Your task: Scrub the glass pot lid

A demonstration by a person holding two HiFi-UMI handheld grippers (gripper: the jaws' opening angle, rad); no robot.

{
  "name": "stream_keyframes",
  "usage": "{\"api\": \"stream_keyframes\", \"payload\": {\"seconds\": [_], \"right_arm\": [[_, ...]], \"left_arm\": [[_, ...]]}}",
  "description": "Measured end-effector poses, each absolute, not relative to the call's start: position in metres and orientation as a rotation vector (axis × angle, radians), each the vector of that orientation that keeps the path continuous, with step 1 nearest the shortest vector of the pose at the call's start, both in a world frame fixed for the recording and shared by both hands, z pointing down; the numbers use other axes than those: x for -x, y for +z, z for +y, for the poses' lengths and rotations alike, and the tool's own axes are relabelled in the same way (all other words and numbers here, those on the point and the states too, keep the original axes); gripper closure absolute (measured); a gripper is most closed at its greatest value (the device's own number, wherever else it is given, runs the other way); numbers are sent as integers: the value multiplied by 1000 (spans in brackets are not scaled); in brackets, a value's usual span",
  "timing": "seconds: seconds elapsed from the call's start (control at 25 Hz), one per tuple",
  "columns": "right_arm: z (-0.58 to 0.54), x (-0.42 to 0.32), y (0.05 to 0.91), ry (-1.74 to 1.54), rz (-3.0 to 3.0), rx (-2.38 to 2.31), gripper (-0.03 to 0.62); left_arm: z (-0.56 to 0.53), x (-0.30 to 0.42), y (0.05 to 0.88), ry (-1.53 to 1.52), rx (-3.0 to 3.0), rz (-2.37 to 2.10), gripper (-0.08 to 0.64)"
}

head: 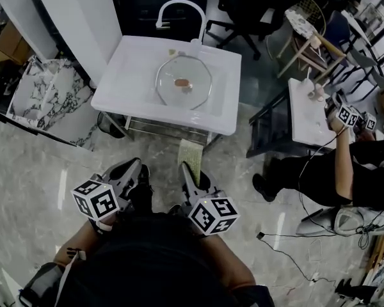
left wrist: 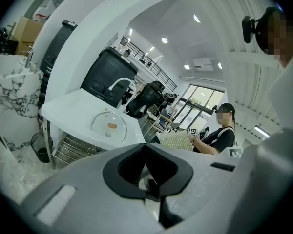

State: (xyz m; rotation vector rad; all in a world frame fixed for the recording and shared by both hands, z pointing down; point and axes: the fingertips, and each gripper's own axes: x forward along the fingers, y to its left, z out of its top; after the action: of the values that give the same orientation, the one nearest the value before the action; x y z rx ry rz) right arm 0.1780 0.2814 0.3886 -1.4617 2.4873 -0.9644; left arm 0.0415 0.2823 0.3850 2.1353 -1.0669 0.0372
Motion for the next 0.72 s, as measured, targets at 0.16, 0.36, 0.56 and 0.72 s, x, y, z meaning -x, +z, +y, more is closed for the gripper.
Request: {"api": "stream_keyframes", "payload": {"seconds": [0.16, 0.36, 0.56, 0.72], "right_arm": [[247, -162, 397, -976, 2501, 1490, 526], [194, -150, 401, -960, 2451, 1611, 528], [142, -125, 402, -986, 2426, 1689, 526], [107, -111, 408, -1004, 2398, 1758, 526]], "left_arm": [[244, -21, 396, 10, -2102, -1066, 559], [181, -6, 400, 10, -2132, -981, 560], [120, 8, 402, 38, -2152, -884, 559], [78, 19, 412, 53, -2141, -818, 559]]}}
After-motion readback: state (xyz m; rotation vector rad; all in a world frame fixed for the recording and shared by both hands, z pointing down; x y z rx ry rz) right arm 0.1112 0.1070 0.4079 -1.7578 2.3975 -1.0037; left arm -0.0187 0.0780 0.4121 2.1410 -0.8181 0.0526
